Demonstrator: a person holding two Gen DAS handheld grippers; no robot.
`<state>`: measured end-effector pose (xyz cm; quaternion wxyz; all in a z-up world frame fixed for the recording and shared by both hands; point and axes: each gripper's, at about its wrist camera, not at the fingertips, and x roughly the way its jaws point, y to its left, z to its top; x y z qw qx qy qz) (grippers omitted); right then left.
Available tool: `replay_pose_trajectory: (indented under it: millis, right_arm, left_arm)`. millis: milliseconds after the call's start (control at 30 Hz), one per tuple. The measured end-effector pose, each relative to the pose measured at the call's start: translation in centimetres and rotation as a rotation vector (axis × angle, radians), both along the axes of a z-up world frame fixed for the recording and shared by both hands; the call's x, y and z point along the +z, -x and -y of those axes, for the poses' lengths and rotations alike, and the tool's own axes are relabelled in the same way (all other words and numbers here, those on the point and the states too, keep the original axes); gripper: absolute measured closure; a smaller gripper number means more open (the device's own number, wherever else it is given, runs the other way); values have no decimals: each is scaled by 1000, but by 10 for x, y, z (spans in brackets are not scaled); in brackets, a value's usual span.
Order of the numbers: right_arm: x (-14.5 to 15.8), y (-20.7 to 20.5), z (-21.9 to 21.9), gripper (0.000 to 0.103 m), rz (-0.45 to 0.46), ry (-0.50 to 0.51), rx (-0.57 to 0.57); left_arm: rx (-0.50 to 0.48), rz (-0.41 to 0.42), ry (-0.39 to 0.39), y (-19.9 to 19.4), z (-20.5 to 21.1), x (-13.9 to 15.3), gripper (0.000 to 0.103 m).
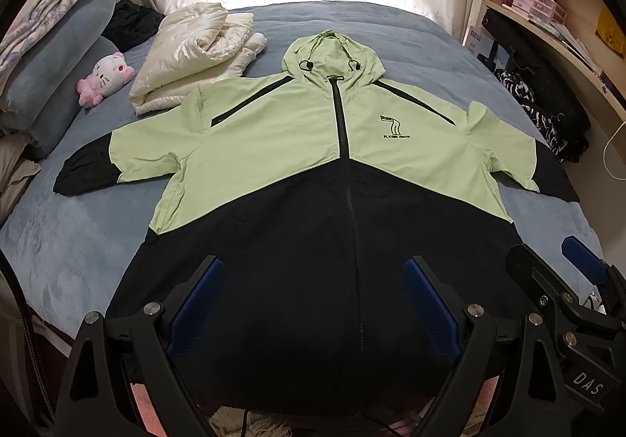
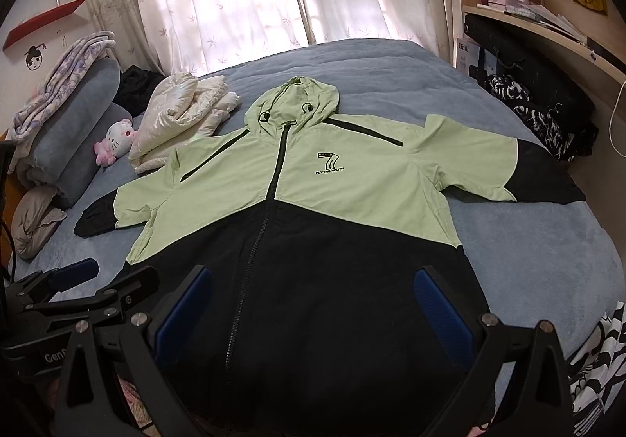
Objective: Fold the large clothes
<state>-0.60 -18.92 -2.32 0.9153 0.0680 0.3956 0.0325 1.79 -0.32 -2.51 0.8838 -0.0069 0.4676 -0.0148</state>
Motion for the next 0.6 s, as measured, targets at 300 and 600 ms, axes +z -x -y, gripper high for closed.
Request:
replay_pose_trajectory:
  millis: [300, 600]
  right_arm:
    - [3, -16, 17, 0, 40, 7, -18]
    - [30, -55, 62, 12, 101, 52, -49]
  left_arm:
    - [-10, 39, -59, -20, 15, 7, 11]
    - [-30, 76, -55, -64, 39, 18, 11]
